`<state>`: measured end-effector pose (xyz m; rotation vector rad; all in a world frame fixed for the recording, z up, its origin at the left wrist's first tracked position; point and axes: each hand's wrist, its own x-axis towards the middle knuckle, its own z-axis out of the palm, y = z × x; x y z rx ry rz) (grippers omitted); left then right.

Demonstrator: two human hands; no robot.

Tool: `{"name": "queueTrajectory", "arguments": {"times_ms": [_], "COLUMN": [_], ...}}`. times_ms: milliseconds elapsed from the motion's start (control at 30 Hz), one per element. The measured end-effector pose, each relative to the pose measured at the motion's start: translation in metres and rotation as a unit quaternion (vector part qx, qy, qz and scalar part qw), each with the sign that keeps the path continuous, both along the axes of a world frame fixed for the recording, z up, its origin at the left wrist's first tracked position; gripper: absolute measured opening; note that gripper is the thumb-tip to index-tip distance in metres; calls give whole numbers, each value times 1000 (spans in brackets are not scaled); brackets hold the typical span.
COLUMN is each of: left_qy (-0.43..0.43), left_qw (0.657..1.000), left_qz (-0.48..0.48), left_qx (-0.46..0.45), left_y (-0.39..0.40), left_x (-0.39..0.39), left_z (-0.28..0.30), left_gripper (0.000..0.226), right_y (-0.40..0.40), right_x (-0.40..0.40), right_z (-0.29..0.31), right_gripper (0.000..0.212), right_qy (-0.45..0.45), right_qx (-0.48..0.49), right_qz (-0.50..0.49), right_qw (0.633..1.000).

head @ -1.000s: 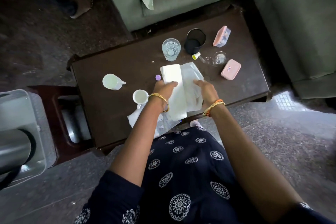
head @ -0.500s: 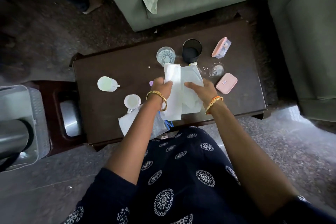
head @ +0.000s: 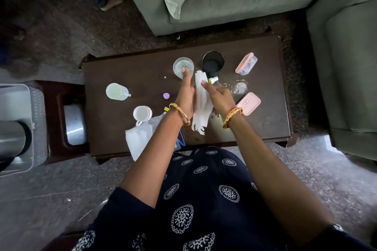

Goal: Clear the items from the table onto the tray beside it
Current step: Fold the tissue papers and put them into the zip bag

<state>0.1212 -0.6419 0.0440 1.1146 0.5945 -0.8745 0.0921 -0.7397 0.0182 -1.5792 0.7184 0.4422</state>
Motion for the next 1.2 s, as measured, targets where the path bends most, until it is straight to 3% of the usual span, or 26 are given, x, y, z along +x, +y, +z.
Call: {"name": "queueTrajectory", "arguments": {"times_ms": [67,200,367,533,633,767,867,967,1067,1200], "left_qy": [-5,-20,-18,-100,-152,-169,-142,-93,-39,-68], "left_qw": [999,999,999,980,955,941,949,973,997,997], "left_qz": [20,0,-33,-151,-206,-207,-158,-76,5,-29], "left_qx": [-28,-30,-27,83,150,207,232,195,72,-16], "left_y": [-3,-6,0,13,19,20,19,22,24,21], "left_x": [-2,-1,0,-6,-10,-11,-8,-8,-10,-12], "left_z": [2,2,3,1,-1,-7,-12,-13,-12,-12], "left_gripper": [79,81,67,38,35,23,18,19,23,33], "right_y": [-1,-6,-12,-27,-33,-36,-39,-44,-49,-49], "right_x": [0,-2,-5,-7,-6,-4,-5,-6,-4,-2], "right_z": [7,10,7,10,8,7,5,3,3,5], "right_gripper": [62,55,41,38,39,37,31,26,24,20], "right_qy": [-2,-16,-12,15,29,45,50,47,54,56], "right_qx": [47,108,103,171,166,165,170,180,184,164], "right_qz": [2,26,31,35,73,77,80,75,60,48], "right_qw": [999,994,994,985,983,982,981,980,980,984]}}
